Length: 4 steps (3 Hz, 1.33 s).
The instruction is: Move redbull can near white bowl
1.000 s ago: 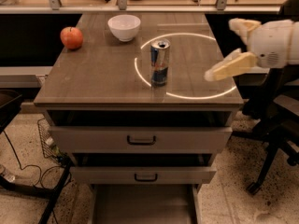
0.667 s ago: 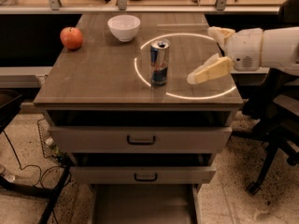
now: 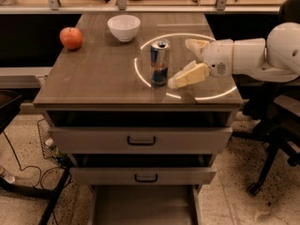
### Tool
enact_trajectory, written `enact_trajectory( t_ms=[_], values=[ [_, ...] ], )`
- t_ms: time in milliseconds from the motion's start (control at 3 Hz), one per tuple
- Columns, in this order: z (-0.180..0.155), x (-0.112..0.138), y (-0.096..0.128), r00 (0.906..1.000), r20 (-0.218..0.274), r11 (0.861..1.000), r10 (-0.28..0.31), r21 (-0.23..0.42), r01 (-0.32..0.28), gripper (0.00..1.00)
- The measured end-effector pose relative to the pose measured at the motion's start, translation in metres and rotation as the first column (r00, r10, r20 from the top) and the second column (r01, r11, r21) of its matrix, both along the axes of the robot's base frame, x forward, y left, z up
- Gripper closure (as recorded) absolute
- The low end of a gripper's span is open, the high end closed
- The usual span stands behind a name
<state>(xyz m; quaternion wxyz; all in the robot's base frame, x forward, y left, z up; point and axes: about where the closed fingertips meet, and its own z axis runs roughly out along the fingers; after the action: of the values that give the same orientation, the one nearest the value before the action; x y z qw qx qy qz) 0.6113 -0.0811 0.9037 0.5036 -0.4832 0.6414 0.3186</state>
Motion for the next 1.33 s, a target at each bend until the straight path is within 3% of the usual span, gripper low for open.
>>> enact_trajectory(
  t_ms=[667, 1000, 1333],
  values=[
    [-0.005, 0.018, 0.029, 0.9989, 0.022, 0.99, 0.042, 0.131, -0.045, 0.02],
    [0.0, 0.02, 0.039, 0.9968, 0.042, 0.985, 0.068, 0.156, -0.074, 0.05],
    [0.004, 0.021, 0.055, 0.9923, 0.064, 0.98, 0.106, 0.163, -0.115, 0.22]
  ],
)
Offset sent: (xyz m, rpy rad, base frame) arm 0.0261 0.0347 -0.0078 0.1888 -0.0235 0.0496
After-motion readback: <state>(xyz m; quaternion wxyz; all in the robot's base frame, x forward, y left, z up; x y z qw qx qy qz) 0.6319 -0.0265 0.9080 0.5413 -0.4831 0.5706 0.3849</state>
